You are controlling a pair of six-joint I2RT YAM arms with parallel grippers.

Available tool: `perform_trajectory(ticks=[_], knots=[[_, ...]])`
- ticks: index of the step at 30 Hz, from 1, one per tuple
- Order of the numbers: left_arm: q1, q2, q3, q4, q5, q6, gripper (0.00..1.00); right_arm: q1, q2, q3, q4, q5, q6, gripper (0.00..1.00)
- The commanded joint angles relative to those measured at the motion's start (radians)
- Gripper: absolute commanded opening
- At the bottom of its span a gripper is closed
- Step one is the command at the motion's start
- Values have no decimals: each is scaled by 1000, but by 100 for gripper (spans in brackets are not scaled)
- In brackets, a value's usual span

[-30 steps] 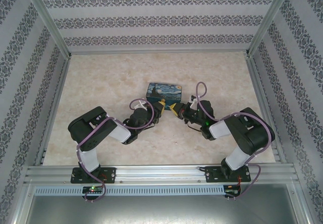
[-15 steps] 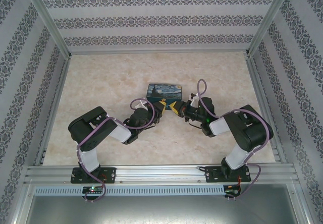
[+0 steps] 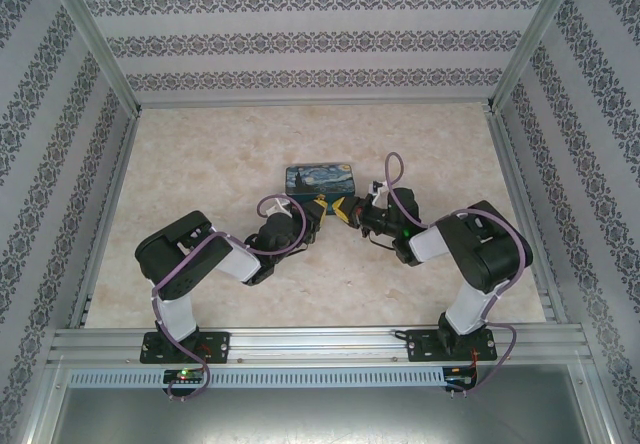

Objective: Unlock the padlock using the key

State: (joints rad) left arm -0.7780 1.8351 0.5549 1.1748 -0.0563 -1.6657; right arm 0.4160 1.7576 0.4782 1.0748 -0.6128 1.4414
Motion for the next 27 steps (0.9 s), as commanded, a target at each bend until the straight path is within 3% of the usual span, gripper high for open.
perform_trajectory(ticks=[1,3,11,14,18,27], knots=[[-69,-1,22,94,181,-8,0,3,23,51,42,15,-7,0],[-68,1,13,88,155,-4,0,2,15,50,39,12,-12,1],[-61,61,-32,139,24,24,0,-18,-38,-5,0,-4,-60,42],[-56,87,-32,150,8,29,0,-29,-61,-43,-29,-21,-90,52],[-52,101,-26,151,3,43,0,-46,-80,-94,-64,-45,-126,57],[-37,89,-10,113,24,72,0,-69,-120,-202,-122,-85,-208,58]])
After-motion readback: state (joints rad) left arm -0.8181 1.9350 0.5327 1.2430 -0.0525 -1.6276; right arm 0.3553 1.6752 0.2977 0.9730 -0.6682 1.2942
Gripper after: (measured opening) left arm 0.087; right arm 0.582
